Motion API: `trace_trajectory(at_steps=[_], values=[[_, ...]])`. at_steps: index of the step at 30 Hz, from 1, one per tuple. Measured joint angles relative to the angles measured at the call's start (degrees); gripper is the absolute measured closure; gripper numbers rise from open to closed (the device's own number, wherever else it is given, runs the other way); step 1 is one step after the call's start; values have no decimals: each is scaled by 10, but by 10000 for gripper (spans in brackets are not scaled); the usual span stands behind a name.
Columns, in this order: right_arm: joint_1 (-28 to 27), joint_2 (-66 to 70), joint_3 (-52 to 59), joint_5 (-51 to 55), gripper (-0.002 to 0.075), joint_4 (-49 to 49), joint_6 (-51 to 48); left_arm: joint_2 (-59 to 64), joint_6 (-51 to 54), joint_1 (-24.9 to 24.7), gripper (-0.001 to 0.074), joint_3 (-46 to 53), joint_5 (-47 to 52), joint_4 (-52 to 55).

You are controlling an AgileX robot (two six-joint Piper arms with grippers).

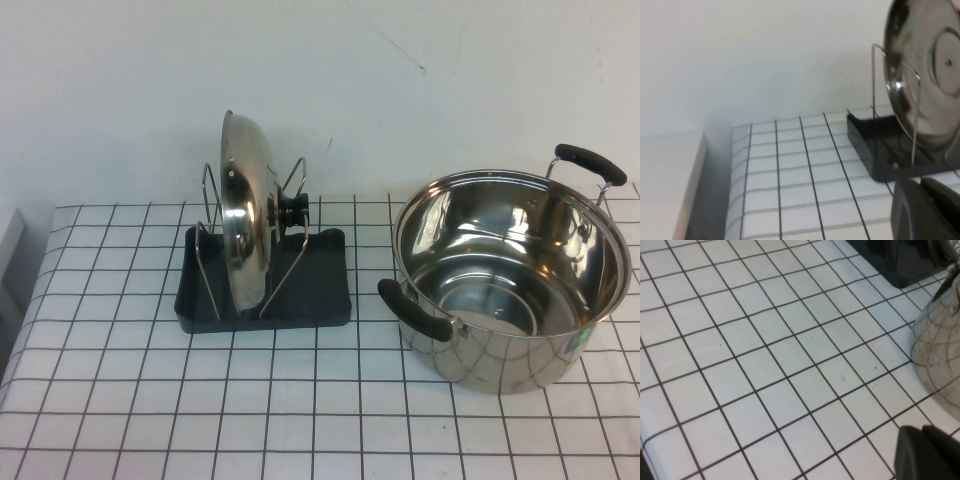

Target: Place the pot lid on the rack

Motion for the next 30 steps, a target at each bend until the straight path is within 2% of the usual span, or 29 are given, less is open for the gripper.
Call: trace_trajectory(at_steps=[8, 13, 17, 30], values=[[0, 0, 0, 3, 728, -1, 0, -22, -108, 12, 736, 0, 28, 90], [0, 0, 0, 3, 728, -1, 0, -22, -154, 12, 736, 0, 74, 104], [0, 0, 0, 4, 728, -1, 0, -22, -159, 12, 736, 0, 120, 104], [0, 0, 0, 4, 728, -1, 0, -22, -162, 12, 736, -1, 130, 105]])
